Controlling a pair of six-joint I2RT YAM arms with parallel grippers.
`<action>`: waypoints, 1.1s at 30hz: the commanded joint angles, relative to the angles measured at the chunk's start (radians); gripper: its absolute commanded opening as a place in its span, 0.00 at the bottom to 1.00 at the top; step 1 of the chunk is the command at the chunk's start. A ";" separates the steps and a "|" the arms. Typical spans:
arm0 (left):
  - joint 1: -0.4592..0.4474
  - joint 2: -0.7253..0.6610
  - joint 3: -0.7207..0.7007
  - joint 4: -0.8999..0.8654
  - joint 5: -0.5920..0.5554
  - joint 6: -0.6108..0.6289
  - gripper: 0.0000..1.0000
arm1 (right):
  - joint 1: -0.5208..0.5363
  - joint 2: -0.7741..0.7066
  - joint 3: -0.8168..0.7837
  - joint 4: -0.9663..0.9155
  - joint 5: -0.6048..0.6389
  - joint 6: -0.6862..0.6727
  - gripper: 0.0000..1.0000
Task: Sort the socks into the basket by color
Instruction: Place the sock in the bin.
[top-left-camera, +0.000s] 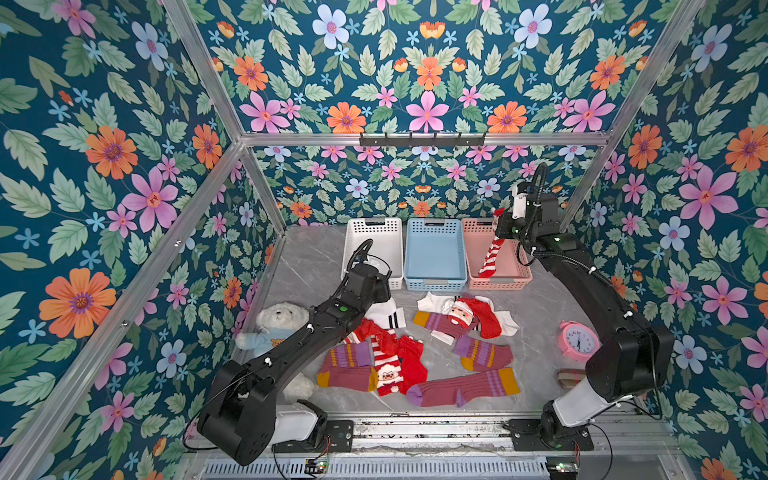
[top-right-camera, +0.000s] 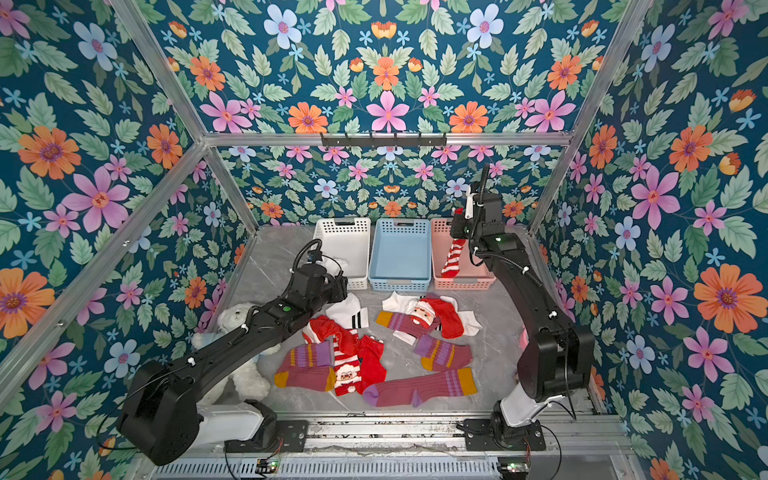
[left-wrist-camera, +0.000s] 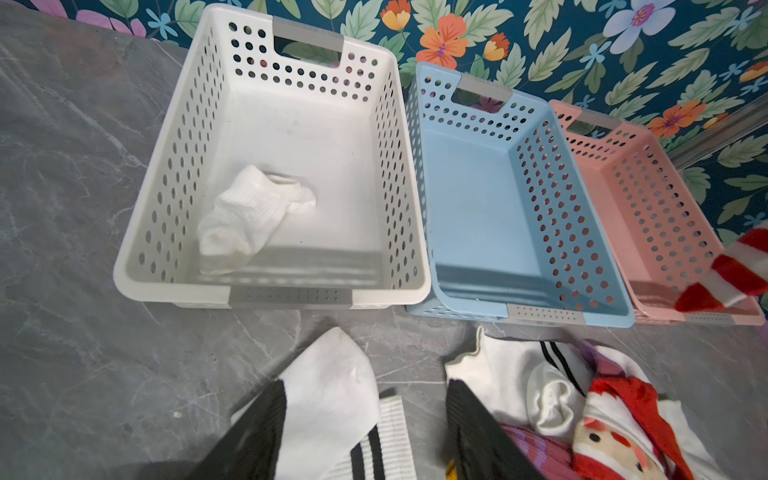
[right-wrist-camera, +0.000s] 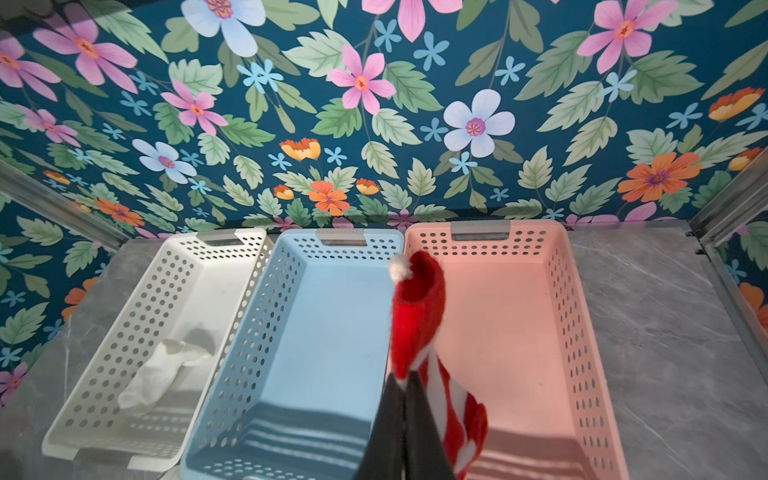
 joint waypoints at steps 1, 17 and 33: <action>0.000 -0.013 -0.005 -0.017 -0.030 -0.012 0.65 | -0.010 0.059 0.031 0.011 -0.023 -0.002 0.00; -0.001 -0.048 -0.017 -0.045 -0.048 -0.014 0.65 | -0.046 0.318 0.167 -0.074 0.003 0.057 0.00; -0.003 -0.062 -0.031 -0.048 -0.061 -0.015 0.66 | -0.080 0.399 0.258 -0.152 0.023 0.077 0.42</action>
